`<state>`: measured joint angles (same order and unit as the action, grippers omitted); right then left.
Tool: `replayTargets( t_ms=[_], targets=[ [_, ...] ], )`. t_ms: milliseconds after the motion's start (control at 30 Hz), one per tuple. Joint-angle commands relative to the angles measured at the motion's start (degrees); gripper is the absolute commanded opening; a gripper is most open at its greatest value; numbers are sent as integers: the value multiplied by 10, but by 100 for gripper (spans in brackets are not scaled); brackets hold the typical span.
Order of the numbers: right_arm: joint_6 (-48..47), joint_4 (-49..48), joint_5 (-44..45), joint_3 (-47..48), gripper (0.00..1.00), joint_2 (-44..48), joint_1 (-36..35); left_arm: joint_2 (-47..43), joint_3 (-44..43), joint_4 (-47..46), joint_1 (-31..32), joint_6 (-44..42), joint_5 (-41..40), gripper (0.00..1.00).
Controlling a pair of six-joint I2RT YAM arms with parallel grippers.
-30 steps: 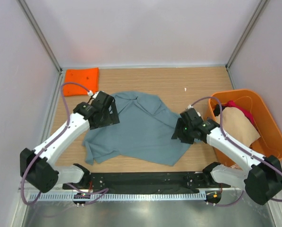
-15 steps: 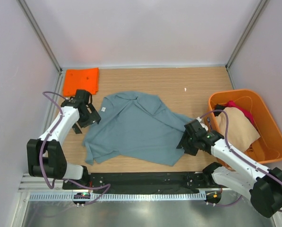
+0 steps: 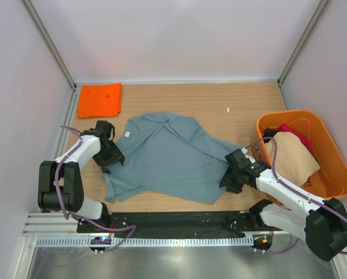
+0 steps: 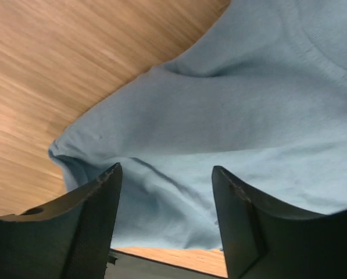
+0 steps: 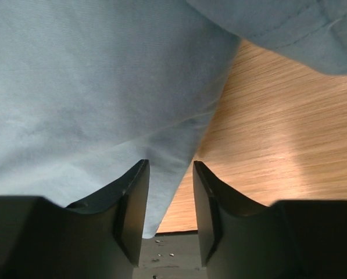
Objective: Fold and stack the t-shirts
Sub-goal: Flatten the tshirt out
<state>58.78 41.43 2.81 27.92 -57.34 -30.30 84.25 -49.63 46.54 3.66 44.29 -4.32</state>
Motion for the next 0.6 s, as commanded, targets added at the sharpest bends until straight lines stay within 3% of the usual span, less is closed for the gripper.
replayTargets(
  t_ms=[0,67,167,200,267,300,567],
  targets=[
    [3,-28,14,-4,41,-17,-2,-13,-8,-30,-4,5,16,60],
    [-3,-40,24,-7,40,-21,-2,-12,-9,-31,-4,4,24,55],
    [-11,-45,26,-7,34,-25,-1,-11,-10,-33,-4,0,35,38],
    [-12,-45,27,-5,26,-23,-1,-15,-13,-30,-5,-3,38,25],
    [-14,-38,37,0,18,-14,0,-24,-15,-25,-5,-5,40,14],
    [-16,-33,40,3,2,-8,0,-42,-19,-20,-5,-5,37,0],
    [-65,130,61,151,1,98,0,-151,-74,84,-1,-14,16,0]
  ],
)
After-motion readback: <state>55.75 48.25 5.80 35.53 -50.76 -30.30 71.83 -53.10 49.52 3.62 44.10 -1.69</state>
